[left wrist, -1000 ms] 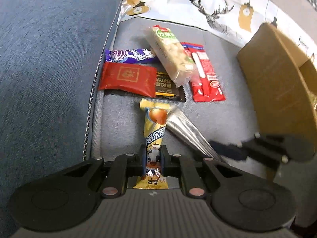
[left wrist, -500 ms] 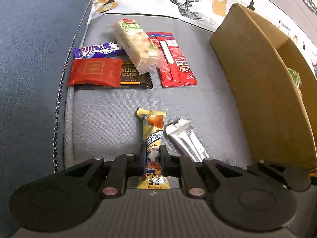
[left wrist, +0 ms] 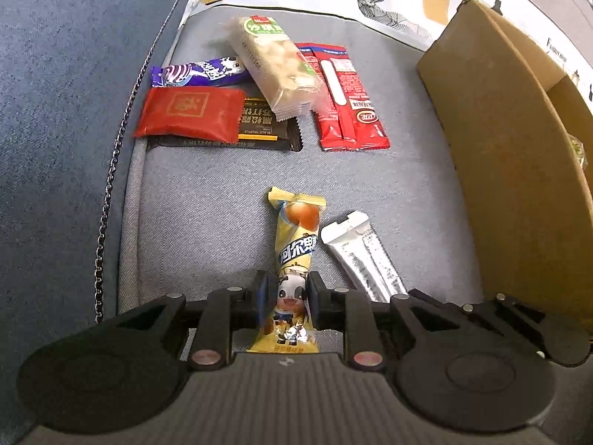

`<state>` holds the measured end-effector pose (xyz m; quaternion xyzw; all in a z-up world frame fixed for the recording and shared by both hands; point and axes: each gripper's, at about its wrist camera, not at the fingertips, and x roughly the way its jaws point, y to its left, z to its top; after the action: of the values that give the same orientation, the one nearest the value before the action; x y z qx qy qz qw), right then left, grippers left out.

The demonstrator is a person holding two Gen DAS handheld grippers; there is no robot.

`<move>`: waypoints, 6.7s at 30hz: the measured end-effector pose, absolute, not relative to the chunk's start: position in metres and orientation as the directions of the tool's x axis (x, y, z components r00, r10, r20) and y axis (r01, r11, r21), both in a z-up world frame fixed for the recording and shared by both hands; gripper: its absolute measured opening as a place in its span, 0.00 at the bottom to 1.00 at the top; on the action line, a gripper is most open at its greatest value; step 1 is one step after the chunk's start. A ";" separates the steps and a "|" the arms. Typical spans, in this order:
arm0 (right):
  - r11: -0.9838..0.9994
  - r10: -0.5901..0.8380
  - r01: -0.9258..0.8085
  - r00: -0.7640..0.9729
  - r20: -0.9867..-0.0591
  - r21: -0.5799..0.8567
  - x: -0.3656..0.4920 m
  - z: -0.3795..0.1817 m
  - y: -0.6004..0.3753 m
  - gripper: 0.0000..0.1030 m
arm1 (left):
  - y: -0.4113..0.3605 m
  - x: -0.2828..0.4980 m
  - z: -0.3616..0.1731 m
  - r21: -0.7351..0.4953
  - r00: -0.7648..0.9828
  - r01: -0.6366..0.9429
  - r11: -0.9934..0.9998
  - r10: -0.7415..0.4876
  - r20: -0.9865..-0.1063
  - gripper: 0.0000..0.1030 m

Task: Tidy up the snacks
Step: 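Hold the yellow snack stick in left tool while right tool holds the silver foil bar, then lift and carry the yellow stick with left tool while right tool carries the silver bar over the box, then open left tool to drop the yellow stick while right tool drops the silver bar into the box, then move both open tools from the box back to the snack pile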

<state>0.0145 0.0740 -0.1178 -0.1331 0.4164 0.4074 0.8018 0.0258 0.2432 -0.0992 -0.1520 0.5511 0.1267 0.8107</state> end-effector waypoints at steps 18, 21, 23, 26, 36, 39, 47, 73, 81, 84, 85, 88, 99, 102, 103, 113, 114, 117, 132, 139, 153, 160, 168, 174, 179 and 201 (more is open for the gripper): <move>0.664 0.531 -0.738 0.350 -0.772 0.122 0.021 -0.118 0.072 0.26 | 0.240 0.027 -0.098 -0.089 0.360 -0.341 0.936 0.043 -0.932 0.21; 0.663 0.531 -0.738 0.349 -0.772 0.122 0.020 -0.119 0.072 0.26 | 0.240 0.028 -0.100 -0.087 0.360 -0.339 0.937 0.043 -0.932 0.21; 0.663 0.531 -0.739 0.349 -0.772 0.122 0.020 -0.119 0.072 0.27 | 0.241 0.027 -0.100 -0.089 0.361 -0.338 0.937 0.042 -0.932 0.21; 0.662 0.531 -0.740 0.349 -0.772 0.122 0.020 -0.119 0.073 0.27 | 0.241 0.027 -0.101 -0.091 0.361 -0.339 0.936 0.040 -0.932 0.22; 0.661 0.531 -0.741 0.350 -0.772 0.118 0.020 -0.119 0.073 0.28 | 0.240 0.028 -0.100 -0.085 0.360 -0.335 0.938 0.044 -0.932 0.24; 0.660 0.531 -0.742 0.351 -0.771 0.117 0.020 -0.119 0.073 0.28 | 0.239 0.028 -0.101 -0.084 0.361 -0.331 0.940 0.044 -0.931 0.25; 0.659 0.530 -0.743 0.353 -0.771 0.113 0.019 -0.119 0.073 0.28 | 0.239 0.028 -0.101 -0.079 0.362 -0.322 0.943 0.046 -0.931 0.26; 0.660 0.551 -0.751 0.460 -0.696 0.026 0.002 -0.102 0.066 0.20 | 0.233 0.013 -0.067 -0.095 0.501 -0.321 0.942 0.085 -0.861 0.14; 0.664 0.624 -0.747 0.535 -0.570 0.026 -0.011 -0.073 0.046 0.20 | 0.218 -0.009 -0.027 -0.131 0.692 -0.304 0.943 0.124 -0.711 0.14; 0.670 0.641 -0.741 0.550 -0.535 0.041 -0.012 -0.062 0.036 0.20 | 0.213 -0.013 -0.017 -0.124 0.728 -0.302 0.945 0.145 -0.670 0.14; 0.673 0.646 -0.738 0.556 -0.523 0.047 -0.012 -0.059 0.032 0.20 | 0.214 -0.014 -0.014 -0.127 0.738 -0.303 0.944 0.148 -0.658 0.14; 0.678 0.659 -0.732 0.569 -0.492 0.060 -0.009 -0.045 0.022 0.20 | 0.214 -0.016 -0.009 -0.136 0.760 -0.314 0.939 0.163 -0.629 0.14; 0.715 0.678 -0.696 0.665 -0.313 0.068 0.033 0.031 -0.035 0.20 | 0.199 -0.001 0.000 -0.131 0.801 -0.290 0.948 0.165 -0.575 0.14; 0.744 0.651 -0.667 0.711 -0.267 0.039 0.058 0.049 -0.055 0.20 | 0.190 0.004 0.002 -0.120 0.815 -0.277 0.953 0.167 -0.555 0.14; 0.758 0.637 -0.652 0.727 -0.256 0.034 0.066 0.051 -0.062 0.20 | 0.186 0.005 0.003 -0.113 0.820 -0.271 0.956 0.168 -0.547 0.14; 0.859 0.509 -0.500 0.806 -0.301 0.114 0.113 0.026 -0.128 0.20 | 0.147 0.035 0.010 -0.133 0.867 -0.223 0.966 0.133 -0.480 0.14; 0.861 0.505 -0.498 0.811 -0.295 0.103 0.113 0.025 -0.132 0.20 | 0.142 0.038 0.011 -0.138 0.872 -0.216 0.967 0.127 -0.472 0.14; 0.867 0.487 -0.494 0.818 -0.308 0.058 0.116 0.020 -0.135 0.20 | 0.126 0.050 0.012 -0.155 0.887 -0.190 0.969 0.102 -0.451 0.14; 0.898 0.425 -0.435 0.821 -0.380 0.066 0.134 0.008 -0.167 0.20 | 0.055 0.108 0.001 -0.171 0.907 -0.017 0.985 -0.057 -0.418 0.14; 0.907 0.405 -0.416 0.823 -0.399 0.062 0.138 0.003 -0.171 0.20 | 0.048 0.115 -0.001 -0.195 0.899 0.006 0.981 -0.091 -0.427 0.14; 0.899 0.417 -0.436 0.818 -0.397 0.047 0.135 0.003 -0.158 0.21 | 0.050 0.111 -0.001 -0.208 0.896 0.011 0.978 -0.102 -0.432 0.14; 0.900 0.415 -0.434 0.816 -0.402 0.049 0.137 0.003 -0.159 0.21 | 0.048 0.112 -0.001 -0.211 0.894 0.018 0.977 -0.110 -0.434 0.14; 0.898 0.419 -0.438 0.815 -0.400 0.048 0.138 0.002 -0.159 0.21 | 0.047 0.112 -0.001 -0.214 0.894 0.020 0.977 -0.113 -0.433 0.14; 0.891 0.431 -0.450 0.797 -0.423 0.060 0.140 0.000 -0.158 0.37 | 0.047 0.115 -0.003 -0.221 0.881 0.026 0.975 -0.127 -0.456 0.33; 0.895 0.425 -0.442 0.797 -0.429 0.066 0.140 0.000 -0.156 0.48 | 0.049 0.112 -0.004 -0.204 0.885 0.010 0.979 -0.104 -0.455 0.35; 0.906 0.421 -0.390 0.800 -0.428 0.162 0.120 -0.004 -0.123 0.48 | 0.101 0.028 0.010 -0.086 0.896 -0.067 0.994 0.022 -0.444 0.74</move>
<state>0.1201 -0.1227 -0.0041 0.0331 0.2333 0.2137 0.9480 0.0275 0.1005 0.0097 -0.0495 0.2270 0.0230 0.9724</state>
